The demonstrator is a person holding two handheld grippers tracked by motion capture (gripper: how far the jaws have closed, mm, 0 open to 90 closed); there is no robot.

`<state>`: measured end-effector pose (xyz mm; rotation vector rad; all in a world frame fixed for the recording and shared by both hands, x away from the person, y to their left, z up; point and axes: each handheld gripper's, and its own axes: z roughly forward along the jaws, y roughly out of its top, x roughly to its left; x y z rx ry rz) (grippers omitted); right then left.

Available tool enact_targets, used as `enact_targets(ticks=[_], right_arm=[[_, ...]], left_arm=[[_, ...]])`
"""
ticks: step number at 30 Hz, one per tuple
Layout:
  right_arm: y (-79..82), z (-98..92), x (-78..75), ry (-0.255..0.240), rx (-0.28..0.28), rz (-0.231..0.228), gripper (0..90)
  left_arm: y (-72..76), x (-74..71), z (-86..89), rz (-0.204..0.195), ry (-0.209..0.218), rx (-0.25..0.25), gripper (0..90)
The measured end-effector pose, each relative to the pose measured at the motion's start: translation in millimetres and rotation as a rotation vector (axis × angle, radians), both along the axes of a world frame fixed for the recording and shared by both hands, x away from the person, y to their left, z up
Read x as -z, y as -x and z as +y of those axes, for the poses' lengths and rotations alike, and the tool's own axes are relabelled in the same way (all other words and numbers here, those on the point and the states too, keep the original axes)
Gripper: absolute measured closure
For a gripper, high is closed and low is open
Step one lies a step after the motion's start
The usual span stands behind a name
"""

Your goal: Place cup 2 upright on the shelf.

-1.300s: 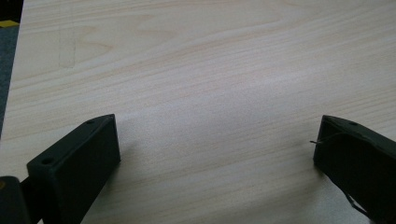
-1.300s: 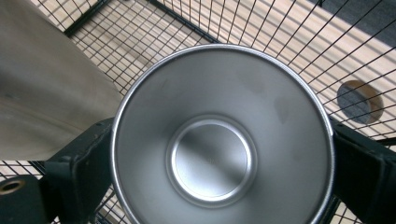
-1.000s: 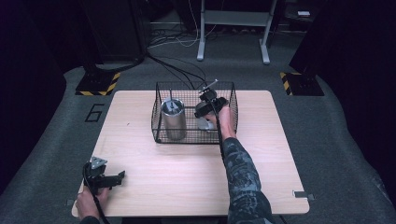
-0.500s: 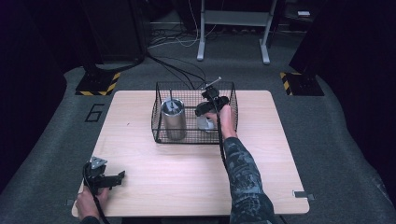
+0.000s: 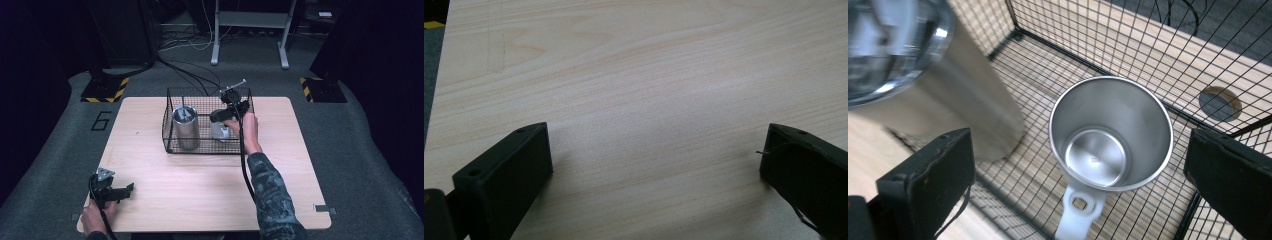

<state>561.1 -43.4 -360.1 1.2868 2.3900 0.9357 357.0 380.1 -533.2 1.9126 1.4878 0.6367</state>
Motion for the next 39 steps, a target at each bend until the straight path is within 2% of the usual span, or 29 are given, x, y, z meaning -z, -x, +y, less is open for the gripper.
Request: enact_targets(ticks=[3,10,19,23,28,32,39], right_arm=[[13.6,-5.1,-8.2,-0.027,-0.024,-0.029,0.0],[46.6,-10.7,-19.2,-0.055,-0.072,-0.064,0.0],[97.0,-24.6,-26.2,-0.027,-0.141,-0.118,0.0],[116.0,-34.9,-25.6,-0.023,-0.144,-0.144,0.0],[138.5,-56.4,-17.2,-0.039,-0.126,-0.166,0.0],[149.9,-74.5,-6.9,-0.05,-0.109,-0.175,0.0],[163.2,-114.8,20.3,-0.068,-0.027,-0.157,0.0]], left_arm=[[0.0,0.1,-0.1,0.0,0.001,0.001,0.2],[0.0,0.1,-0.2,-0.001,0.002,0.0,0.2],[-0.3,-0.1,0.6,-0.002,-0.007,0.008,0.2],[-0.3,0.0,0.6,-0.003,-0.006,0.007,0.2],[-0.3,-0.1,0.6,-0.002,-0.006,0.008,0.2],[-0.3,0.0,0.5,-0.003,-0.006,0.007,0.2],[-0.3,-0.1,0.6,-0.002,-0.007,0.008,0.2]])
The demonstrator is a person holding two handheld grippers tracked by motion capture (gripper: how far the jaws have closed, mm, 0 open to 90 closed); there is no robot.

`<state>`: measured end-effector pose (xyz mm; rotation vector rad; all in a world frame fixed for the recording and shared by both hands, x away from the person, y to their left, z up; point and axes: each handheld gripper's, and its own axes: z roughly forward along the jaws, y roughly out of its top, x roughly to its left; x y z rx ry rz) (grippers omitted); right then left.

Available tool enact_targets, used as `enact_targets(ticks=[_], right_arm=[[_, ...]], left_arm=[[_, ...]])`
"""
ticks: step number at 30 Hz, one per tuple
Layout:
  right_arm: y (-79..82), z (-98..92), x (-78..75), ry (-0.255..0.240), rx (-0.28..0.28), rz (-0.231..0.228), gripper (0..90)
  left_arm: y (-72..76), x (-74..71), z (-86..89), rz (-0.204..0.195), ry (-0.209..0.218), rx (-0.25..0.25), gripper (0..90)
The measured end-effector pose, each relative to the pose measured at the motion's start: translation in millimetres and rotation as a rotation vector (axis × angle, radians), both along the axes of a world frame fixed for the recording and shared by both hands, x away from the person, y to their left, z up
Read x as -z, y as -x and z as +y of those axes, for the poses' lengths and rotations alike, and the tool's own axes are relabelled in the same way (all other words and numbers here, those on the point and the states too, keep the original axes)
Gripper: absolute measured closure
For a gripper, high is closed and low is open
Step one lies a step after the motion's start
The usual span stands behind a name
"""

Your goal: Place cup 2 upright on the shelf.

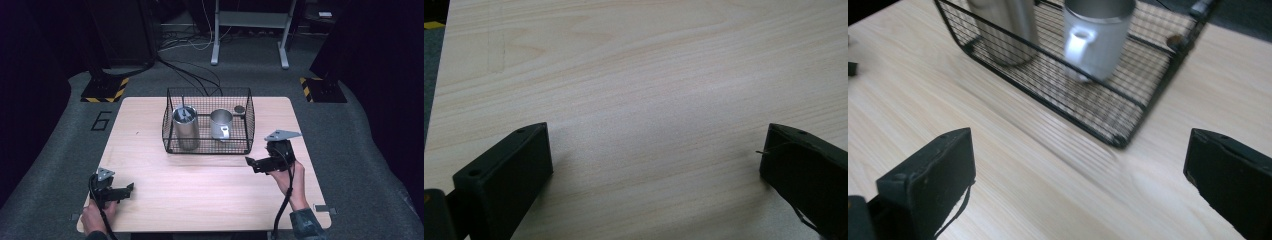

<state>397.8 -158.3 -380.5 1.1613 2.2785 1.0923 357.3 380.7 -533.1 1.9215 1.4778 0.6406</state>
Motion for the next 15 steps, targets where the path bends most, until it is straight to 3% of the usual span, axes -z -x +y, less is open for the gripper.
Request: enact_targets(ticks=[8,15], right_arm=[[13.7,-42.3,41.0,0.002,0.102,0.02,0.0],[23.5,-76.0,81.9,-0.02,0.2,0.081,0.0]], left_arm=[[0.0,0.0,-0.1,0.0,0.001,-0.001,0.2],[0.2,-0.7,0.3,0.009,-0.002,0.003,0.3]])
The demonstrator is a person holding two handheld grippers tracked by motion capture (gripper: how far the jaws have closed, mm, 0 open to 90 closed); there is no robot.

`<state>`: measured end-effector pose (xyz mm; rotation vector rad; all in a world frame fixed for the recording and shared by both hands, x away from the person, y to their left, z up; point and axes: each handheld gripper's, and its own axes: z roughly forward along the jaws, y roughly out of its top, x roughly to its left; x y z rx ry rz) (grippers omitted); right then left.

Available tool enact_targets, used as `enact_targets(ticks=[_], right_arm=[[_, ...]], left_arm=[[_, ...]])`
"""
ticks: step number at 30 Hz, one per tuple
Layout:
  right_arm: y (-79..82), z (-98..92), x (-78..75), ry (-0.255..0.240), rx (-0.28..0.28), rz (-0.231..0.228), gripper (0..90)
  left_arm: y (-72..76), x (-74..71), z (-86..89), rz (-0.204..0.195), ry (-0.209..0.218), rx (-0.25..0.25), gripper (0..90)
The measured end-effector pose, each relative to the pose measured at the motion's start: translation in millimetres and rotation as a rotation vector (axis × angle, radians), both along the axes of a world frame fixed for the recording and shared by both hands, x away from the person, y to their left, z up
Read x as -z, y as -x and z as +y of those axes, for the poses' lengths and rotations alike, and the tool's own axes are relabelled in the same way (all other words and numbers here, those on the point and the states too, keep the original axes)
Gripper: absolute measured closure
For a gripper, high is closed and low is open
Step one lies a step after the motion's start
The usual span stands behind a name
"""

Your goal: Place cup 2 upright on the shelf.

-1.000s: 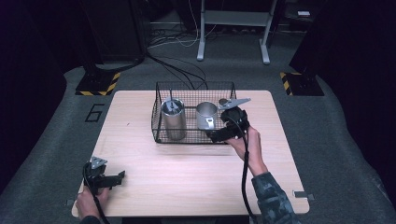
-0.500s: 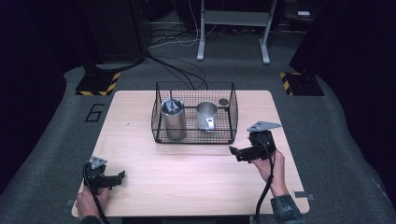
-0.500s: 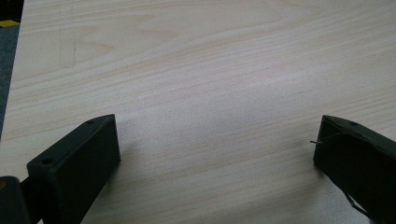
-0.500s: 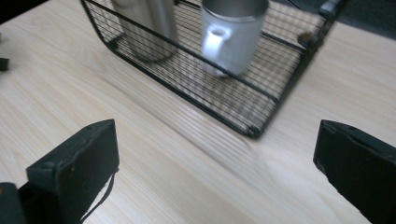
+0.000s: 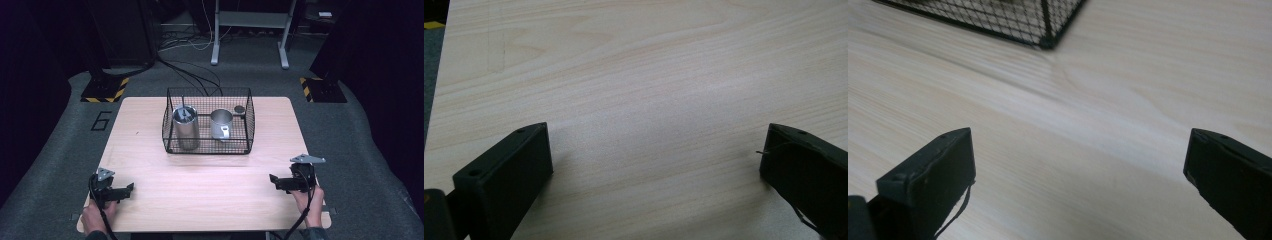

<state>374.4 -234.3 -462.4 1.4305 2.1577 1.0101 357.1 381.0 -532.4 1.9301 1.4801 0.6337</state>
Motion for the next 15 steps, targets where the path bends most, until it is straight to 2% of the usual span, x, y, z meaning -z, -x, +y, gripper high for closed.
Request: enact_targets(ticks=[6,9,15], right_arm=[[8.2,-21.2,31.8,0.027,0.065,0.041,0.0],[10.4,-28.8,41.9,0.018,0.092,0.061,0.0],[12.5,-33.9,56.6,0.039,0.093,0.062,0.0]], left_arm=[[-0.1,0.2,-0.2,-0.003,0.001,-0.002,0.2],[-0.2,0.7,-0.3,-0.009,0.003,-0.003,0.2],[-0.1,0.6,-0.3,-0.008,0.002,-0.003,0.2]])
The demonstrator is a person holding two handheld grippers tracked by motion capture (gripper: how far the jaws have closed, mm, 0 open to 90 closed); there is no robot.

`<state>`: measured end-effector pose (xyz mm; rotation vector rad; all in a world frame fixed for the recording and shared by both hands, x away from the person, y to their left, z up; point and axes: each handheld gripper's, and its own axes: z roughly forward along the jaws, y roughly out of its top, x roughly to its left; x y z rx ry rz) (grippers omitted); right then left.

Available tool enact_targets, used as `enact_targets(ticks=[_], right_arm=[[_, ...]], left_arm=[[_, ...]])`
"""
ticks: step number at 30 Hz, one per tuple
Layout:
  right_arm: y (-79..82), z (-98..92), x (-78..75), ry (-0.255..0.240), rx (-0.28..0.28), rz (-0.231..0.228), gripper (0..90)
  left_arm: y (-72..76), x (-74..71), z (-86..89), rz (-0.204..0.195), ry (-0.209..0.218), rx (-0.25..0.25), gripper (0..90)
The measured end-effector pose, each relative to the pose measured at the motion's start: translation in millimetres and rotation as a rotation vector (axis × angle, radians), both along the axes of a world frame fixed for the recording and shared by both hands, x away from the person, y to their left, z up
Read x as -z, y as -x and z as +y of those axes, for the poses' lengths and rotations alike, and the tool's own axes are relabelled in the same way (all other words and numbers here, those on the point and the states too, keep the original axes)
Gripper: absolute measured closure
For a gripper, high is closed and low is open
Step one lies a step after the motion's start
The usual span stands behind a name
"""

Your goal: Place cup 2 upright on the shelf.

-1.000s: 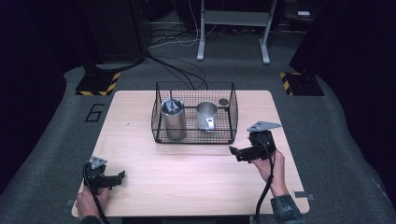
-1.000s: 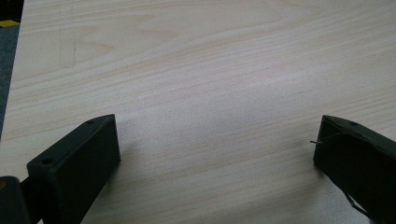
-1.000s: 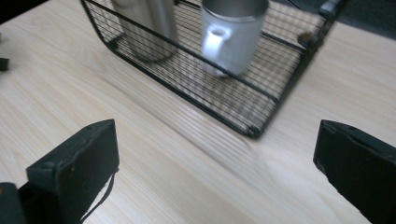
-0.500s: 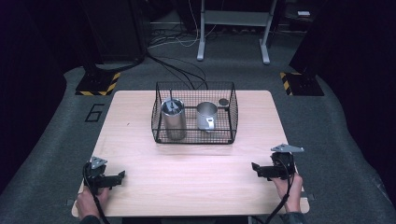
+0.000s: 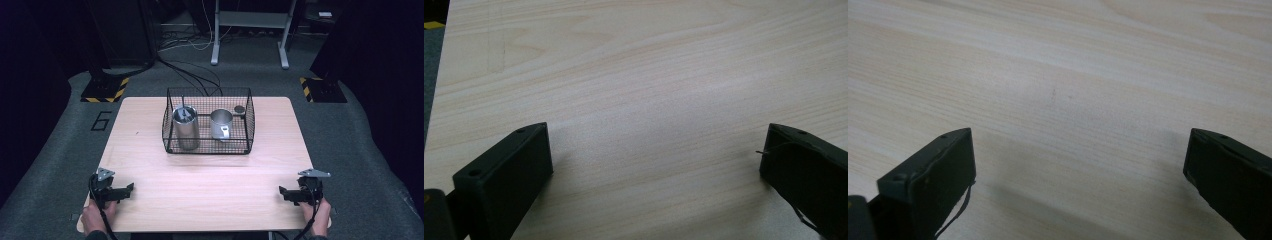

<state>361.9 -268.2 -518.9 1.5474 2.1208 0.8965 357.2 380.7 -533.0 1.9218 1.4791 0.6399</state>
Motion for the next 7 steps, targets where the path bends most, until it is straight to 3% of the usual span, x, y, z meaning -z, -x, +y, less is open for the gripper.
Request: enact_targets(ticks=[4,6,7], right_arm=[[0.6,1.9,7.9,0.049,-0.001,-0.036,0.0],[2.5,1.9,11.5,0.048,-0.002,-0.079,0.0],[2.1,1.8,11.3,0.047,-0.004,-0.076,0.0]], left_arm=[[0.0,0.0,0.0,0.0,0.0,0.0,0.2],[0.0,0.1,0.0,-0.001,0.002,0.0,0.2],[0.0,0.2,0.0,-0.001,0.001,0.0,0.2]])
